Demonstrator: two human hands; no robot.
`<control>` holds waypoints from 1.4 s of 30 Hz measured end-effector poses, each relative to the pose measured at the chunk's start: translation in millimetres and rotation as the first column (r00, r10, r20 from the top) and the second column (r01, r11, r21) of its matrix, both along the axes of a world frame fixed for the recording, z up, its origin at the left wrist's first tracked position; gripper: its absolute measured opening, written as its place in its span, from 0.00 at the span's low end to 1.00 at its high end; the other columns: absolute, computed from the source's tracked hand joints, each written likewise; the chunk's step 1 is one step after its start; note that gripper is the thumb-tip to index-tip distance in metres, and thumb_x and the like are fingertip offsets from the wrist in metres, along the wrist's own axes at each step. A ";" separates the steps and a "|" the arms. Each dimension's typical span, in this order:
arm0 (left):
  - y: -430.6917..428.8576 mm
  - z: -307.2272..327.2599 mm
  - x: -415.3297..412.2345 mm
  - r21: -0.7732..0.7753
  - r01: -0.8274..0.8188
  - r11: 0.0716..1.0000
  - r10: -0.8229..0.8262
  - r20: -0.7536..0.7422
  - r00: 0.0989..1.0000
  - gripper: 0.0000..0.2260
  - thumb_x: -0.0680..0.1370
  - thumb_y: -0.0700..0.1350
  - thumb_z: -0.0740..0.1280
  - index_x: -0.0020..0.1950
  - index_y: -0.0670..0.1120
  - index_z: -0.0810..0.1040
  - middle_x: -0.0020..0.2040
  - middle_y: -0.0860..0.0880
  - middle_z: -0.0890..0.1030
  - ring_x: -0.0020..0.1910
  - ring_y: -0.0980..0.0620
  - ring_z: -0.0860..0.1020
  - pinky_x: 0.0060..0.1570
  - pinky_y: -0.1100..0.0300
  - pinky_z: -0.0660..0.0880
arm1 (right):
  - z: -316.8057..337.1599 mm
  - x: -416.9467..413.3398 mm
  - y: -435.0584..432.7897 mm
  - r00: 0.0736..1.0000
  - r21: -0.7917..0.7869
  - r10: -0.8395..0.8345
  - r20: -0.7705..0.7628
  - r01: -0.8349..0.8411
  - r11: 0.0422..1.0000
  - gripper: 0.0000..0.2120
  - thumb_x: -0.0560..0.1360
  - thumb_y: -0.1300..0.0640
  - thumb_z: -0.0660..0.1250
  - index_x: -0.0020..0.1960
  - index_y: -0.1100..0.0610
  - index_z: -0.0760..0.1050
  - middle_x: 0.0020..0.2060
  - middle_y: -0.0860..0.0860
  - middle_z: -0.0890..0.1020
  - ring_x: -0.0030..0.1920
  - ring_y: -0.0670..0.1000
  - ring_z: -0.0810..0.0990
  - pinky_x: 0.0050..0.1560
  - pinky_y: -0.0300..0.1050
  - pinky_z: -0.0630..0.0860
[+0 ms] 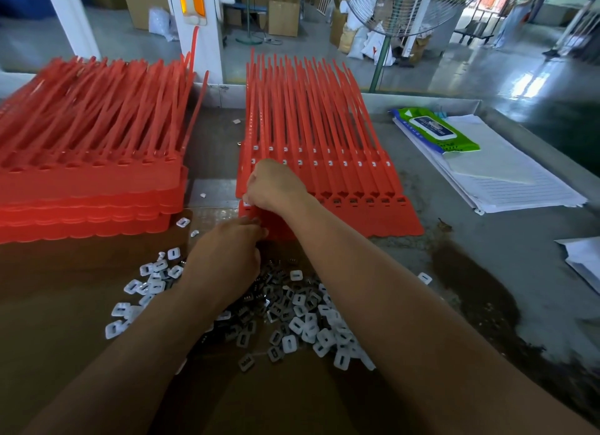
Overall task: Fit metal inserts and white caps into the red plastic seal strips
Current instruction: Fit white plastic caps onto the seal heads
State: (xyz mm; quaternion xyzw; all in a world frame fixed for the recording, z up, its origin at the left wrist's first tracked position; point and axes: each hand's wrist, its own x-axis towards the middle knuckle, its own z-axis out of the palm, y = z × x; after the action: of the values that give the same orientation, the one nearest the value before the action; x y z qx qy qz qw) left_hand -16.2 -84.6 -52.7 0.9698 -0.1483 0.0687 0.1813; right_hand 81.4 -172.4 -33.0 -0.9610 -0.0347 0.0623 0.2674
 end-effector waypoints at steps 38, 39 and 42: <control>-0.8 1.1 1.2 0.002 -0.027 1.000 0.027 -0.043 0.999 0.19 0.74 0.37 0.59 0.63 0.48 0.74 0.68 0.52 0.70 0.67 0.53 0.67 0.64 0.59 0.62 | 23.6 -110.1 -99.7 0.922 0.081 0.386 -0.034 -0.382 0.921 0.04 0.70 0.58 0.72 0.45 0.54 0.81 0.35 0.39 0.79 0.37 0.32 0.76 0.43 0.28 0.72; -0.8 1.4 1.2 0.005 -0.027 1.000 0.028 -0.047 0.999 0.19 0.74 0.37 0.58 0.63 0.48 0.74 0.68 0.52 0.70 0.67 0.53 0.67 0.65 0.59 0.62 | 23.8 -112.8 -102.2 0.920 0.078 0.389 -0.050 -0.385 0.920 0.05 0.70 0.58 0.72 0.45 0.54 0.82 0.35 0.39 0.79 0.37 0.32 0.76 0.43 0.27 0.73; -0.5 1.0 1.3 0.013 -0.024 1.000 0.025 -0.049 0.998 0.19 0.74 0.37 0.58 0.64 0.48 0.73 0.68 0.53 0.69 0.67 0.53 0.66 0.65 0.59 0.61 | 19.6 -118.6 -106.6 0.921 0.060 0.380 -0.085 -0.376 0.925 0.05 0.70 0.57 0.72 0.46 0.53 0.82 0.37 0.40 0.81 0.36 0.31 0.76 0.42 0.26 0.73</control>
State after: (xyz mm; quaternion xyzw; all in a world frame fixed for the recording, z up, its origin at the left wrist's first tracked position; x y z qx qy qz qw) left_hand -14.9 -85.1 -51.7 0.9740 -0.1321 0.0460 0.1781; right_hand -37.2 -279.0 -13.3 -0.9262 -0.2078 0.1574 0.2723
